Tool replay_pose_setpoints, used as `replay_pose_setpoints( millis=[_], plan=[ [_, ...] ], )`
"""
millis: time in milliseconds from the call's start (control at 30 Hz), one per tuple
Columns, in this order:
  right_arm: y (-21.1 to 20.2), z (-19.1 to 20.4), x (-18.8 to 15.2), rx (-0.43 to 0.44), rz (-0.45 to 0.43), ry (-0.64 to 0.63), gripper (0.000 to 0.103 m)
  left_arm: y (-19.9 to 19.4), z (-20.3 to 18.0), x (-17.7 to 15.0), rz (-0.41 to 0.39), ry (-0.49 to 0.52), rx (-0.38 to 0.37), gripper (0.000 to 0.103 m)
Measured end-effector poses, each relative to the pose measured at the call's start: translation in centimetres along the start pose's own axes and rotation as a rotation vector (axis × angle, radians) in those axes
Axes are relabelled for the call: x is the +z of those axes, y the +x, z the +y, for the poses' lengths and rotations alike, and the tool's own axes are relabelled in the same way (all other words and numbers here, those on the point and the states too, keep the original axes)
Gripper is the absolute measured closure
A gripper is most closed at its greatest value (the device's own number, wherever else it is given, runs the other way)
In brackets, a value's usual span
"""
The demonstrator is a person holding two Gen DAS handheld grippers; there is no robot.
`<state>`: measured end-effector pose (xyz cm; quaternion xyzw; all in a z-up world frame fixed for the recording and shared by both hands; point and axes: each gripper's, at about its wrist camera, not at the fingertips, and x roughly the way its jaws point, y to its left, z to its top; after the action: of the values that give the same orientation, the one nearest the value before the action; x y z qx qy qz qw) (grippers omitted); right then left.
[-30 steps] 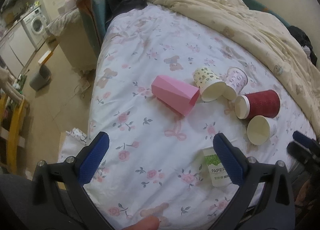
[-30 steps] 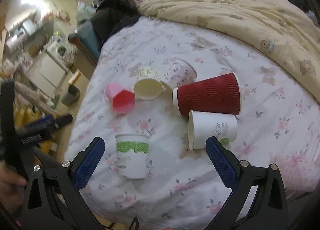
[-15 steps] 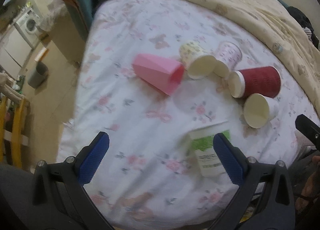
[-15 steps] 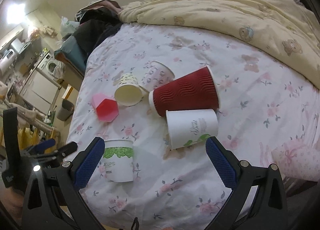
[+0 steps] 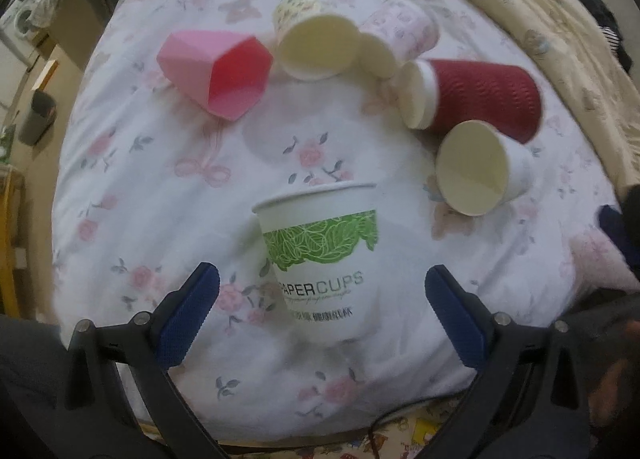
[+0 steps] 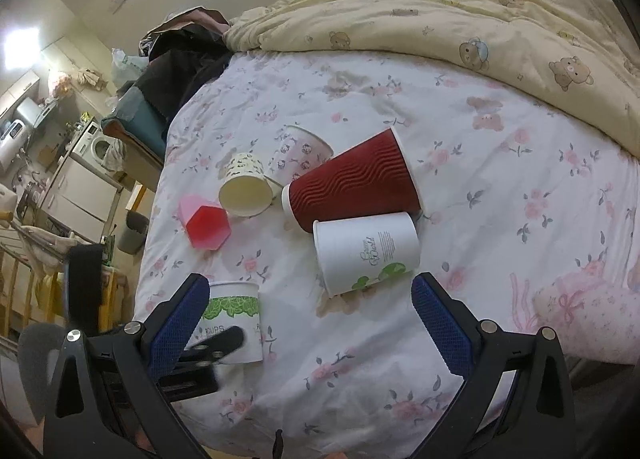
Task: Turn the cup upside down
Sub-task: 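Close the left gripper around the green-leaf cup's body, then lift the green-leaf cup with the left gripper and rotate it mouth-down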
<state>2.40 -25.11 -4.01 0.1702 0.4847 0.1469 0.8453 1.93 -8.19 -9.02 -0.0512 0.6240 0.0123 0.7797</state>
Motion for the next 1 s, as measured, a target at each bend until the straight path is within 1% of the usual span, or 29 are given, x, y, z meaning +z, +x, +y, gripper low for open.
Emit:
replay_pose_setpoints(
  millis=[33,67,167,267,300,333,367,400,433,600,667,733,933,1000],
  plan=[
    [0.0,0.0,0.0,0.000,-0.003,-0.002,0.000,0.5,-0.1,-0.2,0.000,-0.004,0.032,0.002],
    [-0.1,0.0,0.0,-0.001,-0.004,-0.005,0.000,0.9,-0.1,-0.2,0.005,-0.009,0.042,0.003],
    [-0.1,0.1,-0.1,-0.009,-0.004,-0.011,0.000,2.0,0.0,-0.4,0.022,-0.027,0.044,0.003],
    [0.0,0.2,-0.1,-0.012,-0.001,-0.014,0.000,2.4,0.2,-0.4,0.016,-0.030,0.010,0.003],
    [0.0,0.3,-0.1,-0.013,0.000,-0.015,0.000,2.4,0.3,-0.5,0.016,-0.030,0.008,0.008],
    [0.0,0.3,-0.1,-0.014,0.001,-0.016,0.000,2.4,0.3,-0.5,0.014,-0.029,0.003,0.020],
    [0.0,0.3,-0.1,-0.012,0.001,-0.017,0.000,2.4,0.3,-0.5,0.017,-0.026,-0.005,0.025],
    [0.0,0.4,-0.1,-0.012,0.002,-0.018,0.000,2.4,0.4,-0.6,0.021,-0.022,-0.015,0.036],
    [0.1,0.4,-0.1,-0.012,0.003,-0.021,0.000,2.4,0.4,-0.5,0.021,-0.020,-0.029,0.044],
    [0.2,0.7,-0.1,-0.008,0.008,-0.026,0.000,1.1,0.9,-1.2,0.015,-0.020,-0.122,0.045],
    [0.2,0.8,-0.1,-0.003,0.005,-0.027,0.000,0.2,1.1,-1.2,0.006,-0.002,-0.129,0.045],
    [0.3,0.9,0.0,0.011,0.015,-0.026,0.000,-1.4,1.8,-1.0,-0.019,0.019,-0.140,0.045],
    [0.2,1.8,0.1,0.036,0.002,-0.046,0.000,-5.3,4.6,0.1,-0.073,0.042,-0.135,0.045],
    [0.4,2.1,0.1,0.039,0.003,-0.053,0.000,-6.1,5.2,0.7,-0.088,0.049,-0.116,0.045]
  ],
)
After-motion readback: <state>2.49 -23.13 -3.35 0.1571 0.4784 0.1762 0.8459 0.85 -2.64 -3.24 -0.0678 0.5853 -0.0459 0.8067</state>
